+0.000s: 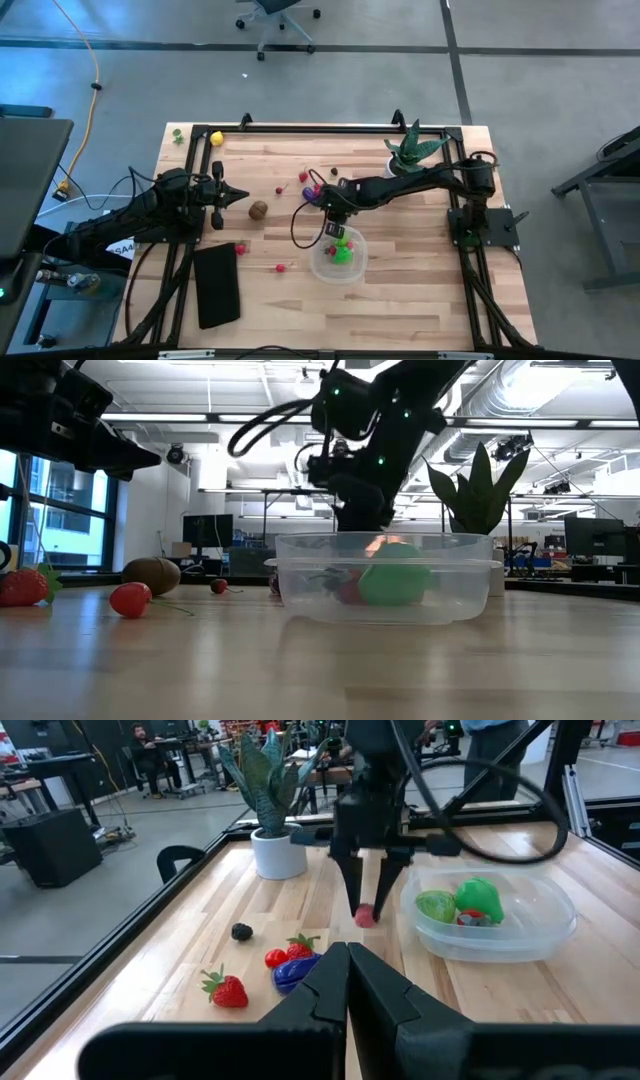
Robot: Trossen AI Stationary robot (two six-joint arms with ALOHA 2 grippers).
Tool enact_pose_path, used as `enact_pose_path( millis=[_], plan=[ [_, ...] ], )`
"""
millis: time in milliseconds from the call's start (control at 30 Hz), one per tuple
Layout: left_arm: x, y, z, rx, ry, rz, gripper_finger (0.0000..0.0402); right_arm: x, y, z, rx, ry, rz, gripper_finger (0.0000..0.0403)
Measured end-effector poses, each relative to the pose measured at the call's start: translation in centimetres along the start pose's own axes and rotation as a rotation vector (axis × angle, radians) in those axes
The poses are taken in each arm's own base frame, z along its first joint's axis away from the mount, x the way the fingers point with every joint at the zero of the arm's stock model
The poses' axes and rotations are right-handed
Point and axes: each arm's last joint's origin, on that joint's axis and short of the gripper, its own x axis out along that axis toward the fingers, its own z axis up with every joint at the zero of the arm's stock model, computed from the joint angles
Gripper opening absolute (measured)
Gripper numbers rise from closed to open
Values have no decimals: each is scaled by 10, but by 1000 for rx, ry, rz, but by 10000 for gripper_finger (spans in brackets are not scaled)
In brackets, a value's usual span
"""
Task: Pick and placing Produce into tupperware
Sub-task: Put the pink peach into the transparent container
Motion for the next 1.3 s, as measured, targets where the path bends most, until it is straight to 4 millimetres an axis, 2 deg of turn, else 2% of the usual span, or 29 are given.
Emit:
enact_pose_path(
  millis=[133,300,433,567,767,900,1167,1300],
  plan=[
    [0,0,0,0,0,-1,1,-21,-1,3,-3,-25,2,85],
    [0,0,0,0,0,0,1,-58,8,7,-28,-109,59,85],
    [0,0,0,0,0,0,1,-85,27,6,-47,-171,140,85],
    [0,0,0,0,0,0,1,-91,51,-1,-53,-173,189,85],
    [0,0,0,0,0,0,1,-74,92,-17,-109,-108,232,85],
    [0,0,0,0,0,0,1,-54,110,-25,-136,-80,244,85],
    [0,0,0,0,0,0,1,-23,121,-33,-187,-28,272,85],
    [0,0,0,0,0,0,1,-15,123,-35,-217,-19,277,85]
  ],
)
